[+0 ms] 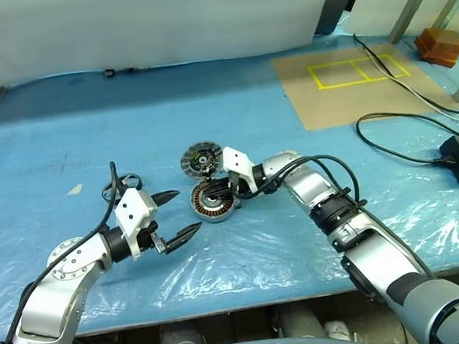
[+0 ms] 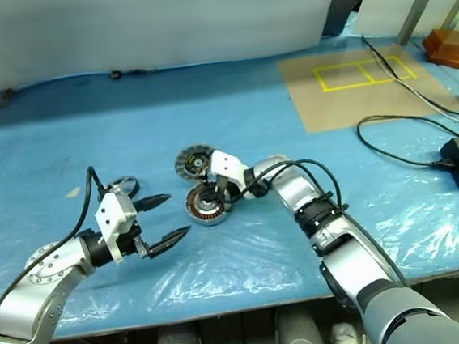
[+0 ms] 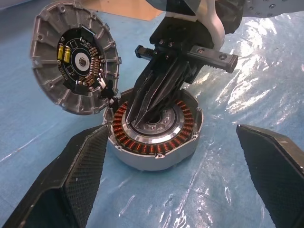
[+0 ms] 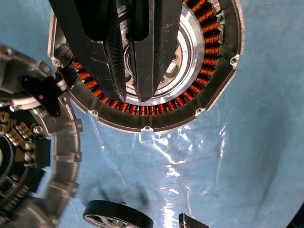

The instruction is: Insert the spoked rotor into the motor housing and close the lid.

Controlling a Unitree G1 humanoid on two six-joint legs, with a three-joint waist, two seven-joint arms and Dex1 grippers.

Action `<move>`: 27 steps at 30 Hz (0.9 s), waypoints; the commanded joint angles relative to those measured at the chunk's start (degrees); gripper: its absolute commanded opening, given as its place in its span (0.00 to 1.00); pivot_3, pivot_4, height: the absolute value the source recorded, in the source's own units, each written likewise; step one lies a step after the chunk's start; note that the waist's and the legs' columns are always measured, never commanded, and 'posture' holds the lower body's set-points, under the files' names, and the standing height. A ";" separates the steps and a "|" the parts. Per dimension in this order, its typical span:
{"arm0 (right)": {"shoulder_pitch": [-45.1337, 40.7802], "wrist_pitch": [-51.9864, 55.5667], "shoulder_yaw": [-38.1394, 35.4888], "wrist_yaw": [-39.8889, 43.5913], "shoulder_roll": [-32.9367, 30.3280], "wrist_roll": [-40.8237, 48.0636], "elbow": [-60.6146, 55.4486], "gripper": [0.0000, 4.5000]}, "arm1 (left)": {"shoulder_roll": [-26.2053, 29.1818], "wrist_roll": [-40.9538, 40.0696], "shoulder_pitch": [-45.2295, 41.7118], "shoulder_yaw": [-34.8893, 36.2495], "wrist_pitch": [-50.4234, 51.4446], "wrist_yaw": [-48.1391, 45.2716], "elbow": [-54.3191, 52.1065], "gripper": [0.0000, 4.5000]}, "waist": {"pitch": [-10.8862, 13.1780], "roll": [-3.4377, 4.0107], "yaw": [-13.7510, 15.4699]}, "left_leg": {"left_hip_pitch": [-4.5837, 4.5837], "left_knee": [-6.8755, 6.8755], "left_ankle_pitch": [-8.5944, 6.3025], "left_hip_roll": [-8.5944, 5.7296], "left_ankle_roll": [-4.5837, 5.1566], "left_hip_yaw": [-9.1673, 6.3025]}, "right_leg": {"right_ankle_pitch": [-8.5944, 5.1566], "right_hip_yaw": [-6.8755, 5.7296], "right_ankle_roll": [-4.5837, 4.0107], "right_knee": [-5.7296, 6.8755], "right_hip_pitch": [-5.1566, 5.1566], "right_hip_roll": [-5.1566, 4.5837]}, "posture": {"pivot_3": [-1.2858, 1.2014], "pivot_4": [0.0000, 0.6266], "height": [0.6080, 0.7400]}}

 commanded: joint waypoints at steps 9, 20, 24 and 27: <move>-0.13 11.65 -7.15 2.96 1.44 10.49 -6.51 0.06 | -0.37 -0.77 -1.22 -0.08 -0.33 -0.50 -1.04 1.00 | 0.01 0.01 0.06 | -0.32 -0.10 0.06 0.00 0.05 0.00 | 0.02 -0.06 0.01 -0.05 -0.42 0.02 | 0.52 0.24 1.00; -1.31 15.88 -8.39 2.37 2.29 12.61 -6.67 0.06 | -0.33 -0.70 -1.17 0.11 -0.28 -0.43 -1.20 1.00 | 0.01 0.01 0.08 | -0.28 -0.07 0.02 0.00 -0.01 0.00 | 0.01 -0.05 0.01 -0.02 -0.40 0.01 | 0.52 0.24 1.00; 0.61 9.40 -2.36 0.45 0.58 4.62 -1.48 0.06 | -0.30 -0.64 -0.89 0.10 -0.28 -0.39 -1.34 1.00 | 0.01 0.01 0.09 | -0.28 -0.07 0.02 0.00 -0.01 0.00 | 0.01 -0.07 0.01 -0.04 -0.38 0.01 | 0.52 0.24 1.00; 2.12 7.32 0.11 1.46 -0.89 2.21 -1.29 0.06 | -0.35 -0.55 -0.59 0.05 -0.38 -0.31 -1.49 1.00 | 0.01 0.02 0.12 | -0.31 -0.07 0.02 -0.01 -0.02 0.01 | 0.02 -0.05 0.01 -0.05 -0.37 0.01 | 0.52 0.24 1.00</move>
